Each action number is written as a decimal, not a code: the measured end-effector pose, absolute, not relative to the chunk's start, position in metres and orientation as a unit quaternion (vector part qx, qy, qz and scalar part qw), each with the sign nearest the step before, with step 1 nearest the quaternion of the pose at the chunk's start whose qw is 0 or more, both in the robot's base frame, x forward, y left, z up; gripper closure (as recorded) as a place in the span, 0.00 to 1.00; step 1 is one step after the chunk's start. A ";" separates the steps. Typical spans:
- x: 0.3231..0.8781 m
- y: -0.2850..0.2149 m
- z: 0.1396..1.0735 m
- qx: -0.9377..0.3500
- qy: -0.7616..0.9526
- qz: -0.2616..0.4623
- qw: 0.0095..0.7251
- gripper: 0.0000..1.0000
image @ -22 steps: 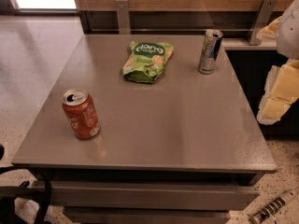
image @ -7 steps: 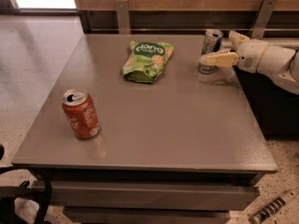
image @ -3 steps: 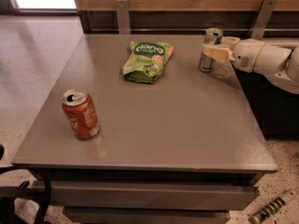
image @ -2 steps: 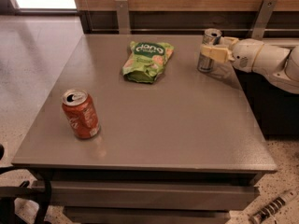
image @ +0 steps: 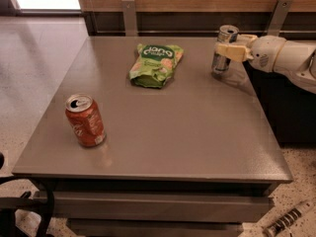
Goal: Move redbull can near coke can
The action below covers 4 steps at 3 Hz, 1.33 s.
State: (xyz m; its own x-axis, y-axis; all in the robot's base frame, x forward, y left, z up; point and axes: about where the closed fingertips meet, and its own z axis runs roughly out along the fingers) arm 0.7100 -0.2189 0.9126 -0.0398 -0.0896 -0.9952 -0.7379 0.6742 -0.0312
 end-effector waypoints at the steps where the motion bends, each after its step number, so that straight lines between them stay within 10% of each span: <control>1: 0.678 -0.210 0.934 -0.319 0.667 0.269 0.617 1.00; 4: 0.557 -0.121 0.938 -0.371 0.610 0.316 0.625 1.00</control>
Offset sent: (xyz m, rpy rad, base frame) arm -0.1361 0.0633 0.0486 0.0279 -0.0701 0.1264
